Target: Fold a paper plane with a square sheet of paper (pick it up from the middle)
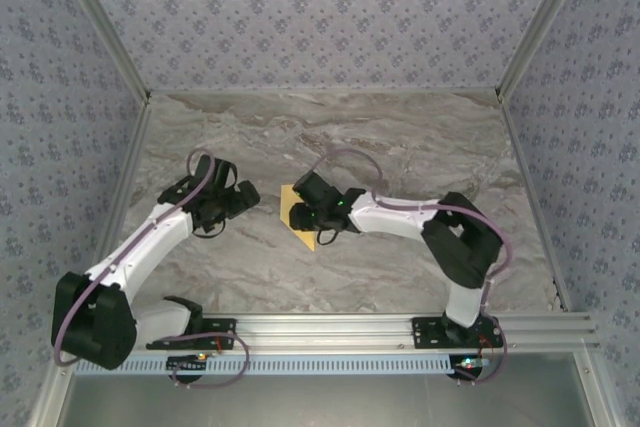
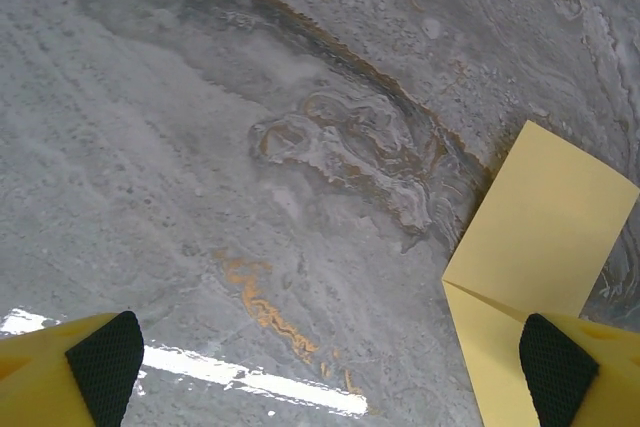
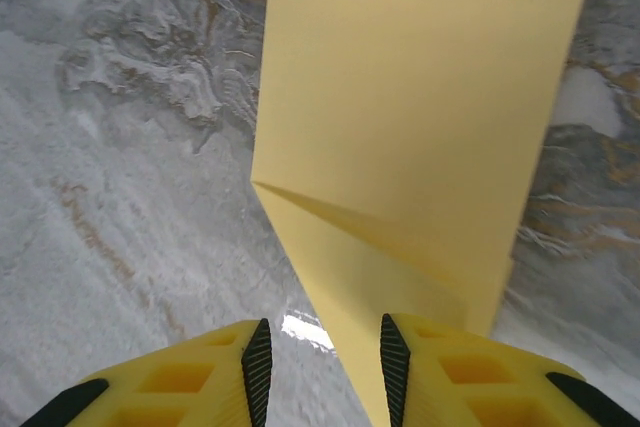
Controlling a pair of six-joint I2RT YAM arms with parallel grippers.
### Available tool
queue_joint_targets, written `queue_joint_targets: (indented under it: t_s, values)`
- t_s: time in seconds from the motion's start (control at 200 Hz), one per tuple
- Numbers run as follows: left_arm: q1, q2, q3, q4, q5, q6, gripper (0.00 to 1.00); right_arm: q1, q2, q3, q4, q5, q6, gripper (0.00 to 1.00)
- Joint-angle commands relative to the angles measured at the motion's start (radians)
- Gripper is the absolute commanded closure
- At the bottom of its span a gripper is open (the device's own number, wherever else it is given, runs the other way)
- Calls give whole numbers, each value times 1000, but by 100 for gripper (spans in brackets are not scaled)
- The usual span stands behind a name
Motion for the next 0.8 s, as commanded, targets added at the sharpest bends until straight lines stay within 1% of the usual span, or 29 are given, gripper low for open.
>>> queue_joint_targets:
  t_s: [0.0,0.15,0.225,0.255,0.34,0.41,0.425,0.495,0.575,0.625,0.675,0.794]
  values:
    - [23,-32,-29,17,49,-16,1,-1,66,80,-39,-16,-5,64]
    - [36,-25,-44,27,80,-9,1,-8,131,113,-85,-41,-34,65]
    - [37,-17,-44,33,96,-3,1,-13,138,105,-114,-58,-97,65]
    - [36,-12,-40,36,103,0,1,-17,138,100,-132,-61,-132,66]
    - [36,-3,-35,38,122,12,1,-27,128,70,-189,-59,-321,67]
    - [36,3,-37,46,137,20,1,-49,110,32,-233,-73,-454,68]
    - [36,4,-37,48,143,20,1,-55,104,0,-239,-78,-478,68]
    - [36,8,-44,62,164,24,1,-86,66,-60,-256,-100,-569,68]
    - [36,15,-51,84,199,26,1,-115,-2,-106,-246,-145,-631,68]
    - [34,19,-58,106,225,22,1,-123,-50,-118,-233,-174,-637,68]
    - [31,24,-70,133,251,16,1,-131,-100,-126,-208,-202,-605,67]
    - [-3,28,-96,196,284,-12,1,-166,-207,-174,-100,-232,-418,63]
